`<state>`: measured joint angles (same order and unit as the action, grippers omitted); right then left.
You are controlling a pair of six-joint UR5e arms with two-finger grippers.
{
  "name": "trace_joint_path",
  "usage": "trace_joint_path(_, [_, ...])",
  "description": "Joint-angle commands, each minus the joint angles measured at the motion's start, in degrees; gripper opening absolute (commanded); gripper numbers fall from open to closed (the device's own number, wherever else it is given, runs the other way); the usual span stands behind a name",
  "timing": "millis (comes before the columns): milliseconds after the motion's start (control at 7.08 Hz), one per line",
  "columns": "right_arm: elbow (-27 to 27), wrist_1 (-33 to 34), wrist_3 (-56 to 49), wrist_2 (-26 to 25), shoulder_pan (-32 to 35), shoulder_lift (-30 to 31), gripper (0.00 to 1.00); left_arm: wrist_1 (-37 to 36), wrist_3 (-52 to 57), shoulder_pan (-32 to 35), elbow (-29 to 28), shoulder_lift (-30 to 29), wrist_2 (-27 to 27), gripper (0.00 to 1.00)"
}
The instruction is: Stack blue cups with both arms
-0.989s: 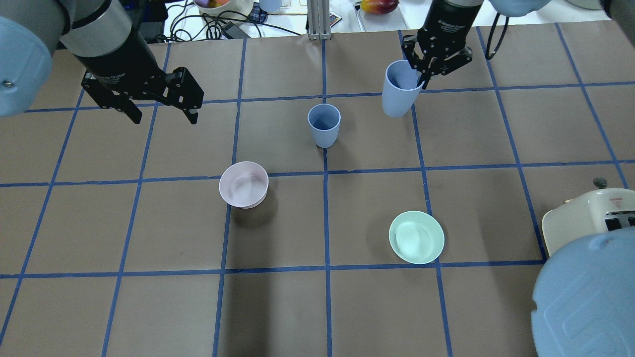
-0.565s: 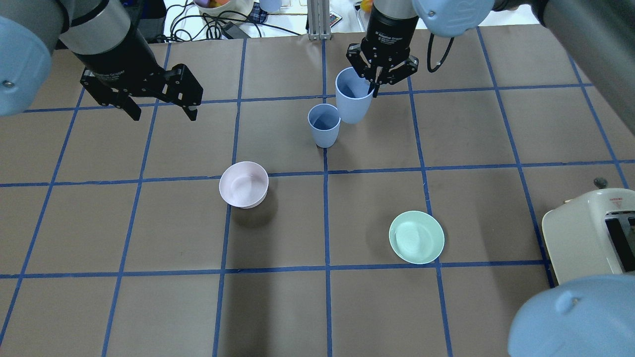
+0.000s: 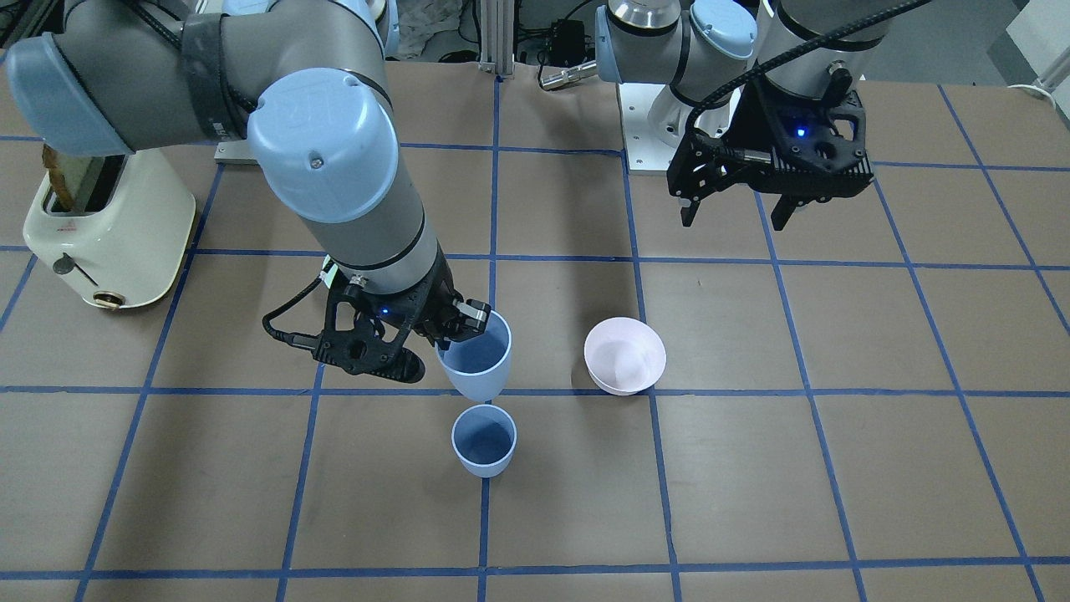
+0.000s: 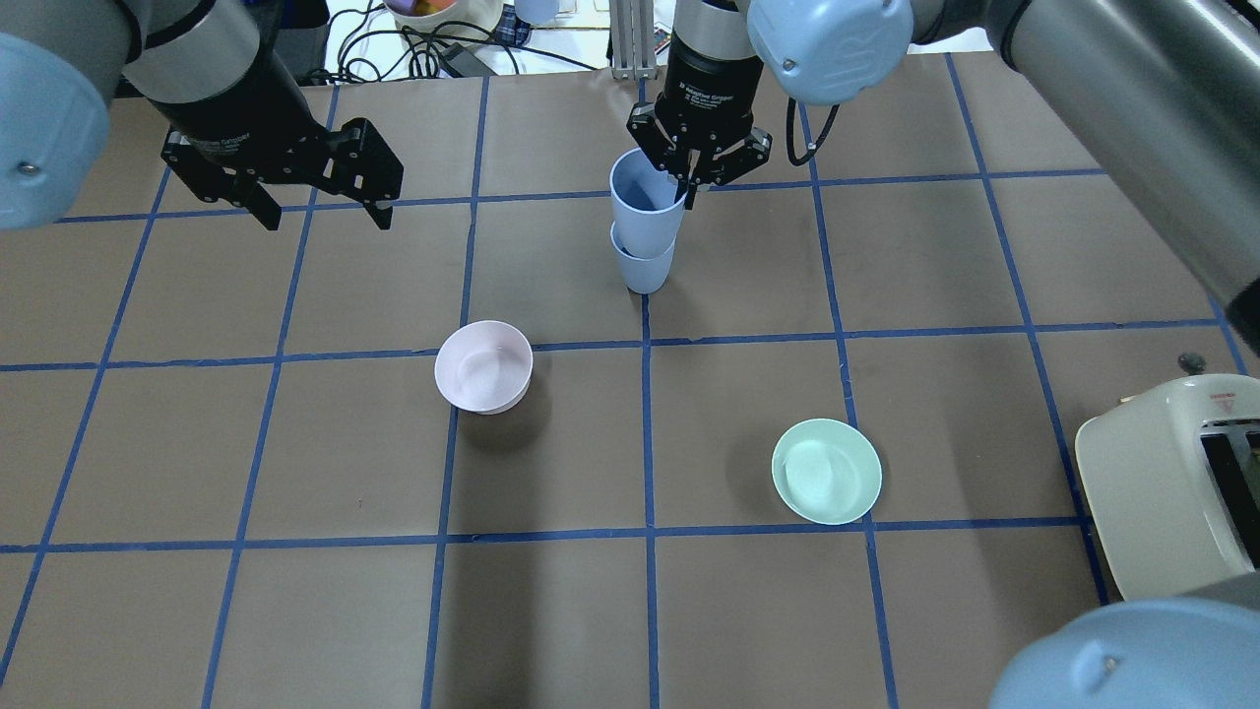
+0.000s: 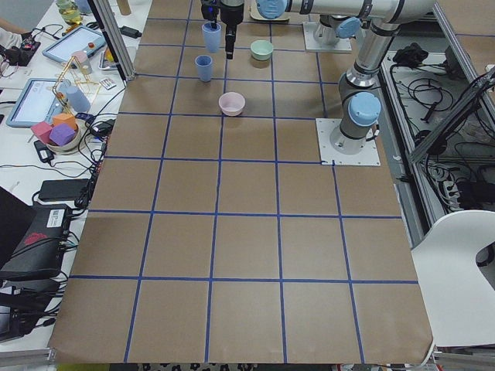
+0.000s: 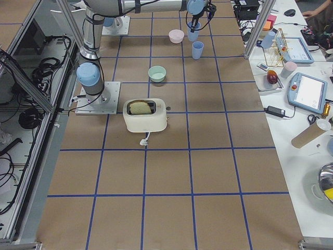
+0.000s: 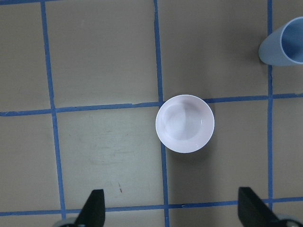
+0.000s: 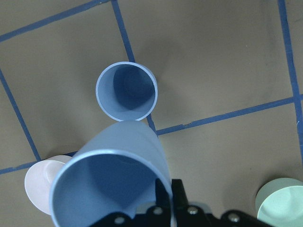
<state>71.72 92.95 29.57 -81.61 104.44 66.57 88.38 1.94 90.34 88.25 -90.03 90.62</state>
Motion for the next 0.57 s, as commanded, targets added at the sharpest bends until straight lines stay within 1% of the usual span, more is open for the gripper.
trace_joint_path(0, [0.26,0.91,0.05,-0.04,1.11,-0.73,0.0,-0.05,0.0,0.1,-0.01,0.03,0.0,1.0])
trace_joint_path(141, [0.44,6.14,0.66,-0.21,0.94,-2.13,0.0,-0.05,-0.09,0.1,-0.01,0.03,0.0,1.0])
trace_joint_path(283, [0.35,9.24,1.62,-0.82,0.85,-3.45,0.0,-0.05,-0.09,0.1,-0.01,0.03,0.0,1.0])
trace_joint_path(424, [0.35,9.35,1.63,-1.26,0.41,-3.63,0.0,-0.05,0.0,0.1,-0.01,0.03,0.0,1.0])
